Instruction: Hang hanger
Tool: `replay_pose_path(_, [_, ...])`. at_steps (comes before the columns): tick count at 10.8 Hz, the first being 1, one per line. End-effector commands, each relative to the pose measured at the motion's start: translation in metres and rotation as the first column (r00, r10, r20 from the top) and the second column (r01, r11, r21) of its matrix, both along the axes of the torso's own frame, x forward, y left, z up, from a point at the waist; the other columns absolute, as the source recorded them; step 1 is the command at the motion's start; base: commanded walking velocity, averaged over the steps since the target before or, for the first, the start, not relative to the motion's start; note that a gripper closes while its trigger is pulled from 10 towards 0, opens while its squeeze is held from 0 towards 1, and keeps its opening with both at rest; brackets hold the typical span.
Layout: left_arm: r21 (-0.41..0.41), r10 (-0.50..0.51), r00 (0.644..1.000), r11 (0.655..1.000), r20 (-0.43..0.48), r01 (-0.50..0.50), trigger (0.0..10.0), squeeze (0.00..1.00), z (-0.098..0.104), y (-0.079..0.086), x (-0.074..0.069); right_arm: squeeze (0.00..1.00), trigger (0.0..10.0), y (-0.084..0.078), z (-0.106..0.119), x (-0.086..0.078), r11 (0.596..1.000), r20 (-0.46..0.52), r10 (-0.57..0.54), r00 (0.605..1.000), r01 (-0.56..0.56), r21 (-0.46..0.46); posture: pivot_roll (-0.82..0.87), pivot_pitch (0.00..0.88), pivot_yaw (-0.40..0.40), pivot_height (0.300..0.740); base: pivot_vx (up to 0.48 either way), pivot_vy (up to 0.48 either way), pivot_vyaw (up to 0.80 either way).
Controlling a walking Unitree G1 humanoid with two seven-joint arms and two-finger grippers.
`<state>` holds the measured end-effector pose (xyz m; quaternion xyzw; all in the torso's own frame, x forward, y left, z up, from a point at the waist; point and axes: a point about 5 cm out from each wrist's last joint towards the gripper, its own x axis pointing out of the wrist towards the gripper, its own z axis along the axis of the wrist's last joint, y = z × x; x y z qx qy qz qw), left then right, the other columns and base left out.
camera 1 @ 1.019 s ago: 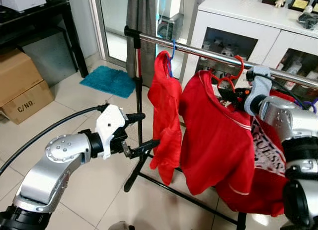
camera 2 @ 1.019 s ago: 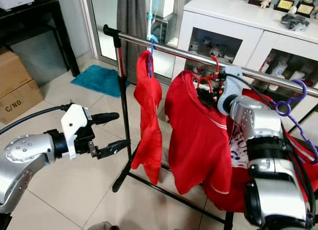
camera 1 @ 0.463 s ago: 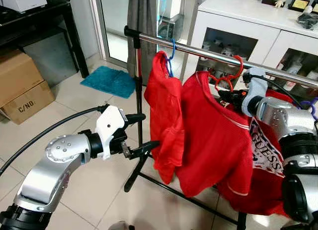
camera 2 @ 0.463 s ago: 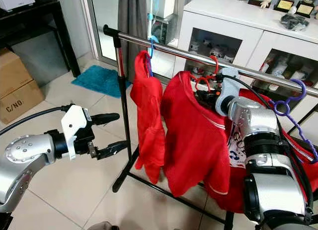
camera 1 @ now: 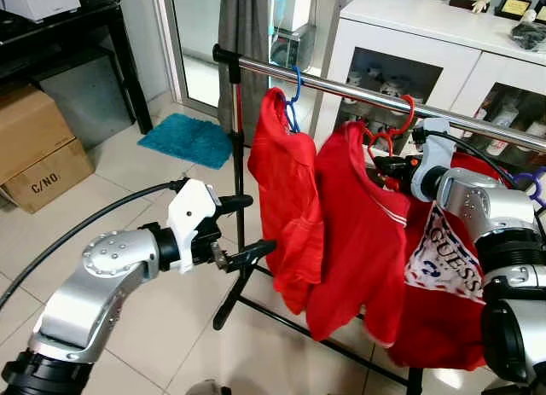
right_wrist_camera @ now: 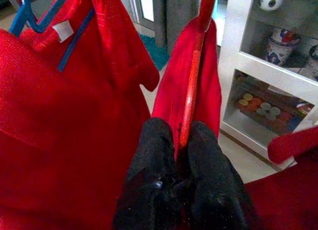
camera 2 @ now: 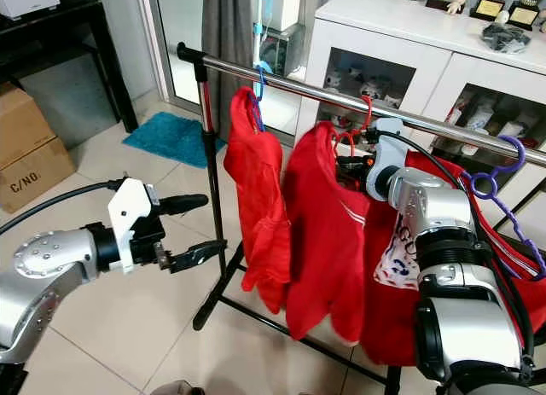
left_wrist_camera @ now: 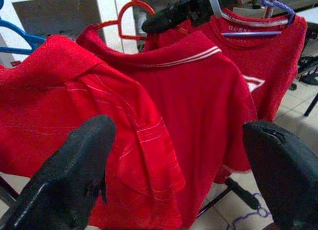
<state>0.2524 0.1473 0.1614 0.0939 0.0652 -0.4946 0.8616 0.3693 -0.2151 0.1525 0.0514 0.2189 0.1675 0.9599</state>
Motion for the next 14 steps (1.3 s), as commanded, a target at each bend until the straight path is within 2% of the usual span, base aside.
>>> replay_pose_path(1, [-0.015,0.012,1.0,1.0,0.022,-0.011,10.0,0.32,0.006,-0.002,-0.001,0.0,0.0,0.003,0.005,0.002,1.0,0.02,0.012,1.0,-0.013,0.017,-0.05,0.0,-0.031,0.74,0.0,0.0,0.0])
replay_pose_path(4, [-0.027,0.047,0.997,0.999,0.067,-0.045,10.0,0.33,0.013,-0.008,-0.002,0.0,0.0,0.004,0.009,-0.001,0.999,0.062,-0.003,0.998,0.0,0.044,-0.06,0.0,-0.029,0.74,0.0,0.0,0.0])
replay_pose_path(6, [-0.025,0.097,0.994,0.995,0.056,-0.095,10.0,0.31,0.011,-0.01,0.001,0.0,0.0,0.007,0.019,-0.005,0.997,0.156,-0.019,0.988,0.007,0.078,-0.06,0.0,-0.02,0.74,0.0,0.0,0.0])
replay_pose_path(7, [-0.027,0.151,0.985,0.988,0.079,-0.149,10.0,0.0,0.011,-0.011,0.006,0.0,0.0,0.009,0.031,-0.01,0.993,0.24,-0.026,0.971,-0.002,0.117,-0.06,0.0,-0.018,0.74,0.0,0.0,0.0])
replay_pose_path(8, [-0.016,0.174,0.981,0.985,0.088,-0.173,10.0,0.0,0.009,-0.01,0.007,0.0,0.0,0.009,0.036,-0.017,0.992,0.275,-0.04,0.961,0.006,0.126,-0.06,0.0,-0.016,0.74,0.0,0.0,0.0])
replay_pose_path(9, [-0.007,0.178,0.98,0.984,0.086,-0.178,10.0,0.0,0.007,-0.01,0.007,0.0,0.0,0.008,0.041,-0.023,0.989,0.315,-0.051,0.948,0.005,0.146,-0.06,0.0,-0.016,0.74,0.0,0.0,0.0])
replay_pose_path(11, [0.009,0.198,0.977,0.98,0.08,-0.2,10.0,0.0,0.003,-0.009,0.006,0.0,0.0,0.02,0.044,-0.049,0.983,0.382,-0.032,0.923,-0.04,0.18,-0.06,0.0,-0.016,0.74,-0.298,0.0,0.0])
replay_pose_path(13, [0.017,0.204,0.976,0.978,0.078,-0.206,10.0,0.0,0.0,-0.008,0.005,0.0,0.0,0.032,0.027,-0.073,0.983,0.359,0.004,0.933,-0.069,0.169,-0.06,0.0,-0.023,0.74,-0.336,0.0,0.0])
replay_pose_path(14, [0.02,0.211,0.975,0.977,0.072,-0.213,10.0,0.0,-0.001,-0.006,0.004,0.0,0.0,0.037,0.016,-0.085,0.978,0.326,-0.025,0.945,-0.044,0.203,-0.05,0.0,-0.031,0.74,-0.401,0.0,0.0])
